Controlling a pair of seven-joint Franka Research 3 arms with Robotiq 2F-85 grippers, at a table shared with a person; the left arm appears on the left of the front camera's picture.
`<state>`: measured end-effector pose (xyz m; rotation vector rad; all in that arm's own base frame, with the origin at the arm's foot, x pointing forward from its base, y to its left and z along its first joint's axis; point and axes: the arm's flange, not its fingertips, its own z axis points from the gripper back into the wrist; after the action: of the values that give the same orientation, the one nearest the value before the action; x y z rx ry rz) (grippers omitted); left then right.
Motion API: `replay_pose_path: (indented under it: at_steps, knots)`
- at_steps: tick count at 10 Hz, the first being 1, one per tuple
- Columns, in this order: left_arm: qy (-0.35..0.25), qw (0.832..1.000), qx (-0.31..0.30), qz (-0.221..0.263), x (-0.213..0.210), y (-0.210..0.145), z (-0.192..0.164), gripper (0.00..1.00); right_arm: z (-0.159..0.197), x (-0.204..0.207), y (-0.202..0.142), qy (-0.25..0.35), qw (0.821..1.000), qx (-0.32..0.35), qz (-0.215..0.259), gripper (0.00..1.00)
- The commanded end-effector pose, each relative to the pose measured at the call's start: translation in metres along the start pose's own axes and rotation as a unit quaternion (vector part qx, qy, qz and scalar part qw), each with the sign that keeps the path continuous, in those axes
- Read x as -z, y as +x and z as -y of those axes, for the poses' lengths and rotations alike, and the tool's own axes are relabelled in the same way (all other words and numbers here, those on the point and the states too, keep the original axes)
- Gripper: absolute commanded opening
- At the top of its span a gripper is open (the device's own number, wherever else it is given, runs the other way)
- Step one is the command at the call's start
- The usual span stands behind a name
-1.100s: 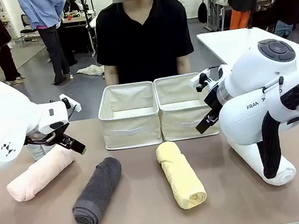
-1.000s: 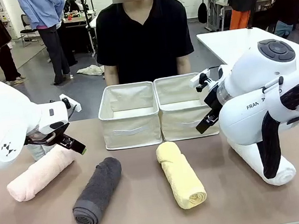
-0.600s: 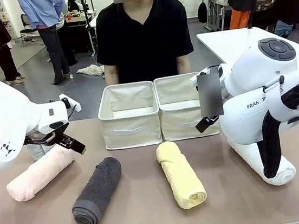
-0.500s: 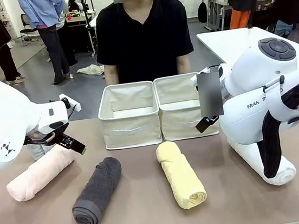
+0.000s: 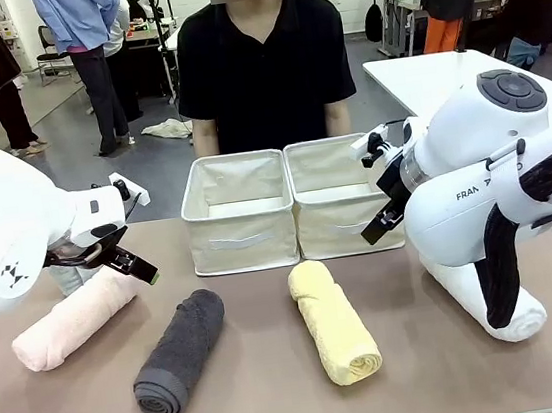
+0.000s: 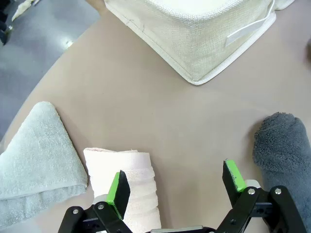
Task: Sort the towels based on their folding style.
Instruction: Pick up one triangle-folded towel and place it in the left Fabric basket.
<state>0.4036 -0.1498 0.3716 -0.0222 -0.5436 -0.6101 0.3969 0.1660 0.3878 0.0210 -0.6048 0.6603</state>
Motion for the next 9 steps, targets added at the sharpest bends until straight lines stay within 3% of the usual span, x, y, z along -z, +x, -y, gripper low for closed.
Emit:
replay_pose_path:
  at_steps: [1, 6, 7, 9]
  knots:
    - [0.0, 1.0, 0.0, 0.0, 0.0, 0.0, 0.0, 1.0, 0.0, -0.002, 0.001, -0.001, 1.0, 0.0, 0.003, 1.0]
    - [0.0, 1.0, 0.0, 0.0, 0.0, 0.0, 0.0, 1.0, 0.0, 0.0, 0.0, 0.0, 1.0, 0.0, 0.0, 1.0]
    - [0.012, 1.0, 0.015, -0.013, -0.026, 0.01, -0.005, 1.0, -0.001, -0.026, 0.01, -0.011, 1.0, 0.009, 0.001, 1.0]
    - [-0.005, 0.999, 0.021, -0.036, -0.096, 0.035, -0.012, 1.0, -0.002, -0.088, 0.029, -0.002, 0.998, 0.038, -0.047, 1.0]
